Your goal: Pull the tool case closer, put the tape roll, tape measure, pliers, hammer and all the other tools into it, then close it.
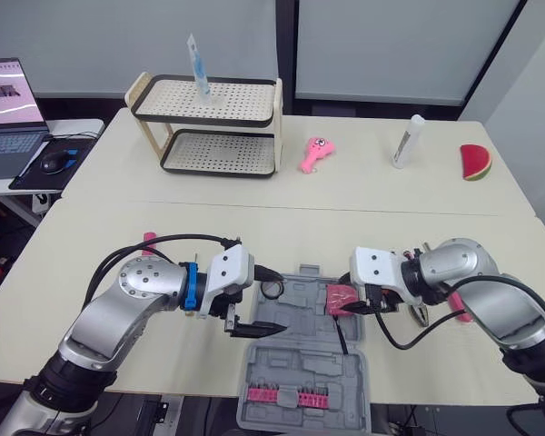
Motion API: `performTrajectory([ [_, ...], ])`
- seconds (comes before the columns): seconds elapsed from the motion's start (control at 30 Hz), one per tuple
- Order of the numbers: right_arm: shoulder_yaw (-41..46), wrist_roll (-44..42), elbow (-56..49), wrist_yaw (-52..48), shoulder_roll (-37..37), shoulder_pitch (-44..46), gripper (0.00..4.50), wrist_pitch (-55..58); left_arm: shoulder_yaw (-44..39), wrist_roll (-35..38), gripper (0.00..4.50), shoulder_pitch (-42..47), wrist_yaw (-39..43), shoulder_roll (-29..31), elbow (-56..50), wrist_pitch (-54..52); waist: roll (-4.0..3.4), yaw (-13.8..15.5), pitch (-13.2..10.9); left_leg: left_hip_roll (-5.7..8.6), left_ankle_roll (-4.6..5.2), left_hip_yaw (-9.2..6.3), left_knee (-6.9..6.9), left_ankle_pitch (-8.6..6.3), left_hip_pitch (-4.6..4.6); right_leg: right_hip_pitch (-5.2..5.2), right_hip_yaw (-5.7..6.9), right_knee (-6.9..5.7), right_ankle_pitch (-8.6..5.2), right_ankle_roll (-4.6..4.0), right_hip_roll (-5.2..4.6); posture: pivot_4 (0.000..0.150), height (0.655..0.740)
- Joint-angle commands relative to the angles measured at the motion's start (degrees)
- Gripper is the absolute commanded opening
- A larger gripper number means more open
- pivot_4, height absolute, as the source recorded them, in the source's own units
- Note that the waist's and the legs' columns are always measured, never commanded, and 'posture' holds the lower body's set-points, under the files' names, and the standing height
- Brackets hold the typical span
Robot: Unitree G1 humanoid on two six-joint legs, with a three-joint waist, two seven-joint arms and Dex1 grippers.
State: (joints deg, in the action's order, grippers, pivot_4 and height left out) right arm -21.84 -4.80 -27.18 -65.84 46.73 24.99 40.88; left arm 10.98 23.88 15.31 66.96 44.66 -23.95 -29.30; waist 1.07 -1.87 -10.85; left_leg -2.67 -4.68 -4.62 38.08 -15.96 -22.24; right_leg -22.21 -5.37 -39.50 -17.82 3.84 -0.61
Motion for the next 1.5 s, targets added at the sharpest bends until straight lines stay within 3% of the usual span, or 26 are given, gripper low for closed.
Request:
performTrajectory([
  [0.03,2.1,-1.2,-2.3,1.5,0.1,-0.7,1.64,-0.2,-0.4,0.6,4.50,0.6,0.6,0.0,-0.4,1.1,0.00,0.0,0.0,0.00,0.00,0.01,0.00,0.00,0.00,0.00,-0.01,0.01,0.00,0.00,0.00,0.150,0.7350],
  [0.13,2.7,-1.8,-2.4,3.5,-0.3,-2.2,1.01,-0.7,-0.2,0.4,4.50,0.6,0.8,-0.1,0.0,1.5,0.00,0.0,0.0,0.00,0.00,0.01,0.00,0.00,0.00,-0.01,-0.01,0.02,0.00,0.00,0.00,0.150,0.7350],
  [0.6,5.6,-0.8,7.9,10.0,-4.4,-13.5,1.01,-13.8,0.5,-0.4,4.50,0.5,2.1,-0.2,1.5,4.1,0.03,0.0,0.0,0.01,0.00,0.07,0.00,0.00,0.10,0.06,-0.09,-0.01,0.00,0.00,0.01,0.150,0.7350],
  [1.23,0.4,2.2,21.2,10.4,-4.8,-11.9,1.01,-8.7,-0.4,-1.1,4.50,-0.1,2.3,0.4,1.9,4.6,0.14,0.1,0.1,-0.01,0.01,0.06,-0.11,-0.01,0.45,0.55,-0.09,0.47,0.02,0.05,0.02,0.150,0.7350],
  [1.5,0.4,1.7,22.3,9.7,-5.6,-11.3,1.01,-14.5,-1.6,-1.3,4.50,-0.3,2.4,0.8,3.6,5.5,0.24,0.1,0.2,-0.01,0.01,0.05,-0.11,-0.01,0.52,0.64,-0.07,0.51,0.01,0.06,0.00,0.150,0.7350],
])
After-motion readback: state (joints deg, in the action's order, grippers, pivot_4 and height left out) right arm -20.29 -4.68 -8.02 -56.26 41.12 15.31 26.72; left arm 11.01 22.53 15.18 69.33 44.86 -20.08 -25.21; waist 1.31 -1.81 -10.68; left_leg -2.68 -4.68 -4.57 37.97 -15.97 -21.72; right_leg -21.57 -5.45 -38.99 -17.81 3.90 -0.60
